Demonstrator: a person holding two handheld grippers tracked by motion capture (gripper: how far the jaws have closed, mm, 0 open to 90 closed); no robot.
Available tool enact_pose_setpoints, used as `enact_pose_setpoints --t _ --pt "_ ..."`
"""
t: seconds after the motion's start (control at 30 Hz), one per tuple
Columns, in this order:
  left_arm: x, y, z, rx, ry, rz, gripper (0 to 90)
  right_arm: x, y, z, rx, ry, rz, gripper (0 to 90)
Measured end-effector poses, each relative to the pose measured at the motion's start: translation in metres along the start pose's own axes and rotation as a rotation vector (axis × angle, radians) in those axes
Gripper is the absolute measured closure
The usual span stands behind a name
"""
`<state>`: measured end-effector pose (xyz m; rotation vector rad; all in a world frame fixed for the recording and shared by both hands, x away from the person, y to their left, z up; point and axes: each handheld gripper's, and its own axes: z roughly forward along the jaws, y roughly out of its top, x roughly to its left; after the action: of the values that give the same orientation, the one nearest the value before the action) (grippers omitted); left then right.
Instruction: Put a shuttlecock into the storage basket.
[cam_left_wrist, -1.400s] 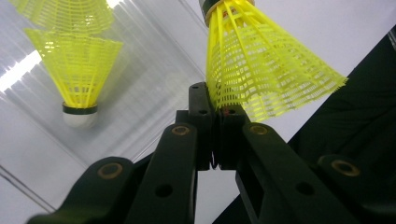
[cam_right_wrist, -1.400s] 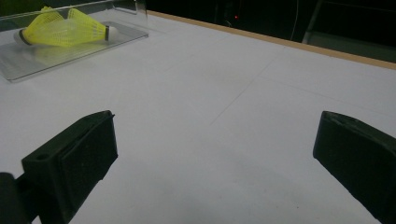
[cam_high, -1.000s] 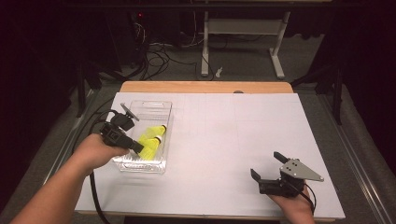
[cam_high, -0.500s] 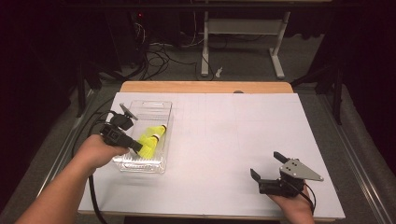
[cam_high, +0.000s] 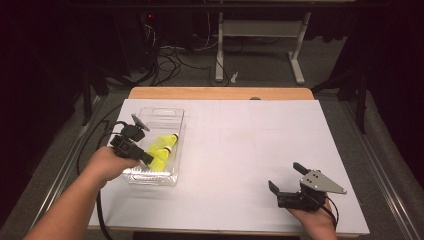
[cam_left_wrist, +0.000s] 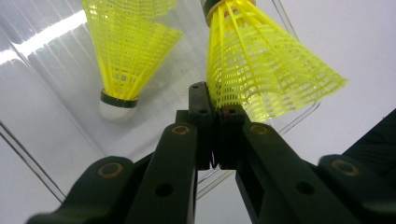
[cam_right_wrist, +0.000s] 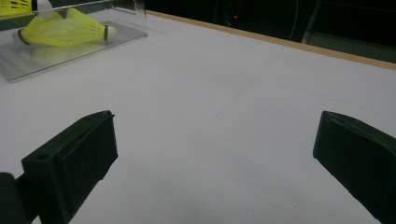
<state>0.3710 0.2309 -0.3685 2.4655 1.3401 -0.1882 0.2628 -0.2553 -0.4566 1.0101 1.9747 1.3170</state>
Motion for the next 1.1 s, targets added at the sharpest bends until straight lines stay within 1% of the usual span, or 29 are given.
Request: enact_pose_setpoints --t 0.07,0.13,0.2,0.3,0.4,0.47,0.5,0.6,0.77,0.83,0.9,1.0,1.1 --pt "0.001 -0.001 0.002 0.002 0.003 -0.003 87.7 0.0 0.0 0.0 0.001 0.0 0.0 0.3" --pt "0.002 -0.001 0.004 0.008 -0.005 -0.002 87.7 0.0 0.0 0.0 0.001 0.0 -0.001 0.3" --pt "0.003 -0.001 0.006 0.013 0.003 -0.001 87.7 0.0 0.0 0.0 0.002 -0.001 0.0 0.4" --pt "0.003 -0.001 0.007 0.004 0.004 -0.005 87.7 0.0 0.0 0.0 0.003 0.0 0.0 0.3" --pt "0.002 0.0 0.008 0.007 0.004 -0.003 87.7 0.0 0.0 0.0 0.001 0.0 0.0 0.3" --pt "0.001 0.001 0.009 -0.001 0.006 -0.003 87.7 0.0 0.0 0.0 0.001 0.001 -0.001 0.3" --pt "0.0 0.002 0.01 0.0 0.001 -0.006 87.7 0.0 0.0 0.0 0.002 0.001 -0.001 0.3" --pt "-0.002 0.004 0.013 0.015 0.009 0.002 87.7 0.0 0.0 0.0 0.003 -0.001 0.0 0.3" --pt "-0.002 0.006 0.018 0.018 0.025 -0.004 87.7 0.0 0.0 0.0 0.0 -0.002 -0.001 0.3" --pt "-0.002 0.006 0.022 0.026 0.024 -0.005 87.6 0.0 0.0 -0.001 0.0 -0.002 0.0 0.3" --pt "-0.002 0.006 0.025 0.035 0.029 -0.006 87.6 0.0 0.0 0.0 -0.001 -0.002 0.0 0.3" --pt "0.0 0.004 0.031 0.038 0.03 -0.018 87.5 0.0 0.0 0.0 -0.001 -0.001 -0.001 0.3" --pt "0.002 0.003 0.035 0.05 0.034 -0.018 87.3 0.0 0.0 0.0 -0.002 0.0 0.0 0.3"
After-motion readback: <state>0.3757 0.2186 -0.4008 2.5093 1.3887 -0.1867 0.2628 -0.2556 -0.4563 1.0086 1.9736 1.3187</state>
